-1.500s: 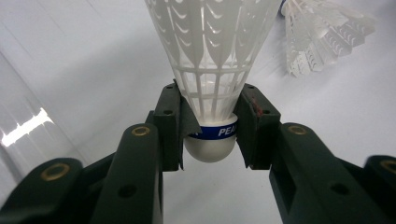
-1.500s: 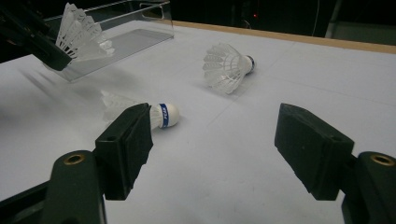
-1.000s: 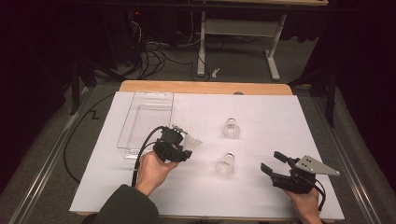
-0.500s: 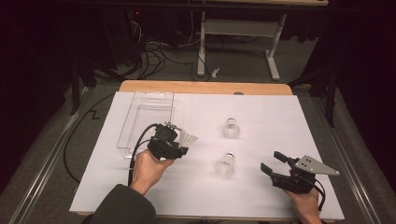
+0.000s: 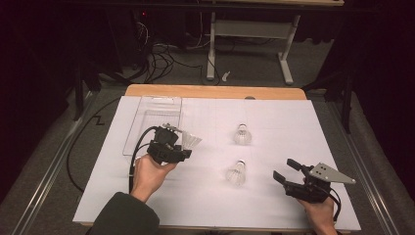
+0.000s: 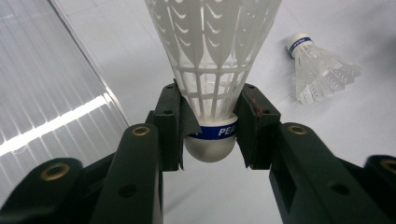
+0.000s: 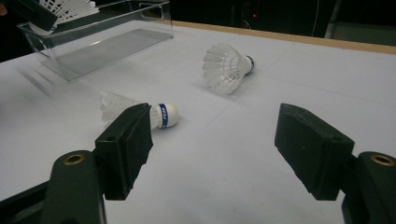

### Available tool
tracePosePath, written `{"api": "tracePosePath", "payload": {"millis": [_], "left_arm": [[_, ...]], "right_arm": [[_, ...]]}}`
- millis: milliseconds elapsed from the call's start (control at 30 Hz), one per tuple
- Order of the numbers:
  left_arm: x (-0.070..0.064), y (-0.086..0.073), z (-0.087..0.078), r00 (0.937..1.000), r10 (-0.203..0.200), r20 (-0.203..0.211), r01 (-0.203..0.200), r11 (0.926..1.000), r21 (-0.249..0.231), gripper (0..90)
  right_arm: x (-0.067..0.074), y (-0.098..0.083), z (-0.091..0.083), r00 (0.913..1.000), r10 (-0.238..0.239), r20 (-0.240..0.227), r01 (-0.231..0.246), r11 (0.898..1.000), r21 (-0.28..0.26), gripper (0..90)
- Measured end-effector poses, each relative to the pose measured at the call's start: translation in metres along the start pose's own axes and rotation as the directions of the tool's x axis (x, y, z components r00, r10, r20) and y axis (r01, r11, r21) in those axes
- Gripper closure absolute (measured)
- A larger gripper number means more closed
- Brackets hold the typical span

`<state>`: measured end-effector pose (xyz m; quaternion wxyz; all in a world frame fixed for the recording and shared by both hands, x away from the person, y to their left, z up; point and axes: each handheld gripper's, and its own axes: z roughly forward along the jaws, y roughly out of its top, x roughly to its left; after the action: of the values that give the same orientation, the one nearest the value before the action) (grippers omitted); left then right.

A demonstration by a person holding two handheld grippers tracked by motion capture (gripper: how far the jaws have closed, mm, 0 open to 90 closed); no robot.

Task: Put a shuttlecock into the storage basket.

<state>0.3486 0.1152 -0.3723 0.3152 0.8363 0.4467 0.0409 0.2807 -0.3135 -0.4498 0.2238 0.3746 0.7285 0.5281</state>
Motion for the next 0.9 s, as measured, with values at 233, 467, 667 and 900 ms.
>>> {"api": "tracePosePath", "payload": {"millis": [233, 467, 667, 900], "left_arm": [[0.005, 0.0, -0.005, 0.9999, -0.009, -0.014, 0.009, 1.0, -0.002, 65.4], [0.011, 0.0, -0.005, 0.9996, -0.021, -0.018, 0.021, 0.9998, -0.008, 65.3], [0.016, -0.001, -0.009, 0.9992, -0.036, -0.019, 0.035, 0.9991, -0.026, 65.4], [0.023, -0.004, -0.016, 0.9985, -0.05, -0.024, 0.049, 0.9979, -0.042, 65.3]], "right_arm": [[0.0, 0.0, 0.0, 1.0, 0.0, -0.002, 0.0, 1.0, -0.002, 27.9], [0.0, 0.0, 0.0, 1.0, -0.001, -0.001, 0.001, 1.0, -0.003, 27.9], [0.0, 0.0, 0.0, 1.0, -0.002, 0.0, 0.002, 1.0, -0.002, 27.9], [0.0, 0.0, 0.0, 1.0, -0.001, 0.005, 0.001, 1.0, -0.001, 27.9]]}}
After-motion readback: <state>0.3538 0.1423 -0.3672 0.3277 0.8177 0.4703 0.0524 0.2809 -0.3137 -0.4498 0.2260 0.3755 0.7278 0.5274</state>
